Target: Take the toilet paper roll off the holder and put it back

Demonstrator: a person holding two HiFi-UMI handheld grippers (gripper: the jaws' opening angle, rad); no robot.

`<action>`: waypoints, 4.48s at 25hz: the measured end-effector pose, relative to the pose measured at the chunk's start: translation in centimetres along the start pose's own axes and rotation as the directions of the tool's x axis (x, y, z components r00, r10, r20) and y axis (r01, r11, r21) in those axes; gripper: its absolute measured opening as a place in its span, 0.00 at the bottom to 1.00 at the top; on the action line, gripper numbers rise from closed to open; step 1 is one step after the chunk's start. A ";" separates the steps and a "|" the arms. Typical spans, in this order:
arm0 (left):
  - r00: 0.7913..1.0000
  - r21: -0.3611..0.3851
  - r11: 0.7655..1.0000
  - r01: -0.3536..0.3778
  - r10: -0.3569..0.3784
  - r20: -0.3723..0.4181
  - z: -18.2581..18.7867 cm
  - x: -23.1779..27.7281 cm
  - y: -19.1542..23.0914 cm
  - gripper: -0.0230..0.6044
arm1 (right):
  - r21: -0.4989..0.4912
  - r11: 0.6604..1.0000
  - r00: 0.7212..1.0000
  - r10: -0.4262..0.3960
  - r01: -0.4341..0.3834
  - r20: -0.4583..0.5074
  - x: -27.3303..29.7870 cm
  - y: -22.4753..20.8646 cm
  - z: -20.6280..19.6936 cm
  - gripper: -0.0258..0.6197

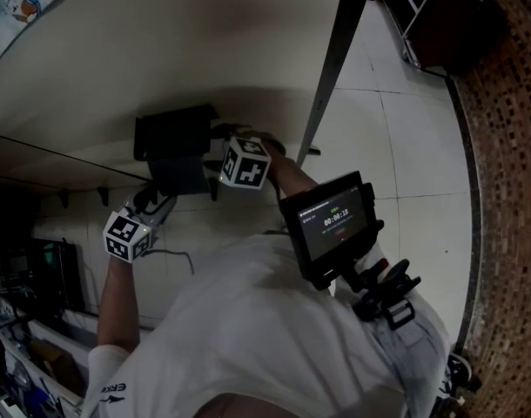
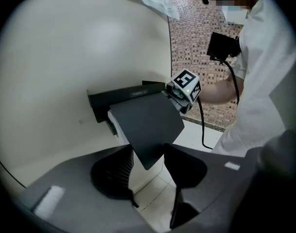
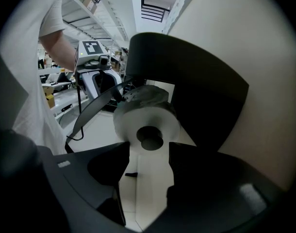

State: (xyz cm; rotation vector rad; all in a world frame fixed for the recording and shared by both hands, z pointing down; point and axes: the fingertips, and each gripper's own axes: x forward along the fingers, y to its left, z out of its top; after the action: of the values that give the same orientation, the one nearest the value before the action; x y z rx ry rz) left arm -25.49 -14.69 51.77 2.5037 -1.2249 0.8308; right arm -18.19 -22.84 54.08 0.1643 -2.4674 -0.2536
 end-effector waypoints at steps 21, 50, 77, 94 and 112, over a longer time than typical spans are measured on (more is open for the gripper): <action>1.000 0.030 0.999 -0.018 0.018 -0.004 -0.5 0.8 0.7 0.34 | 0.118 0.991 0.997 -0.065 0.060 0.034 -1.1 -0.7 -1.1 0.46; 0.956 0.088 0.952 -0.294 0.292 0.035 -1.0 4.7 3.5 0.26 | 0.217 0.950 0.975 -0.210 0.222 -0.079 -4.9 2.4 -2.3 0.23; 0.915 -0.021 0.926 -0.376 0.375 0.151 0.6 3.2 2.2 0.36 | 0.210 0.942 0.961 -0.236 0.262 -0.145 -6.2 2.7 -3.1 0.20; 0.878 -0.175 0.916 -0.360 0.396 0.270 -0.3 -1.5 -2.5 0.04 | 0.216 0.914 0.936 -0.315 0.344 -0.157 -6.7 8.0 -0.2 0.08; 0.805 -0.238 0.844 -0.481 0.533 0.262 1.2 -3.3 -18.8 0.04 | 0.153 0.963 0.975 -0.218 0.221 -0.034 -16.5 17.1 -3.9 0.06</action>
State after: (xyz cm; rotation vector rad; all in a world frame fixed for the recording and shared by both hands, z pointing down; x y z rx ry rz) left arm -11.93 -1.31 49.55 2.2539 -2.0479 0.3948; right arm -3.80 -3.83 51.12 0.5064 -2.4515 -0.1518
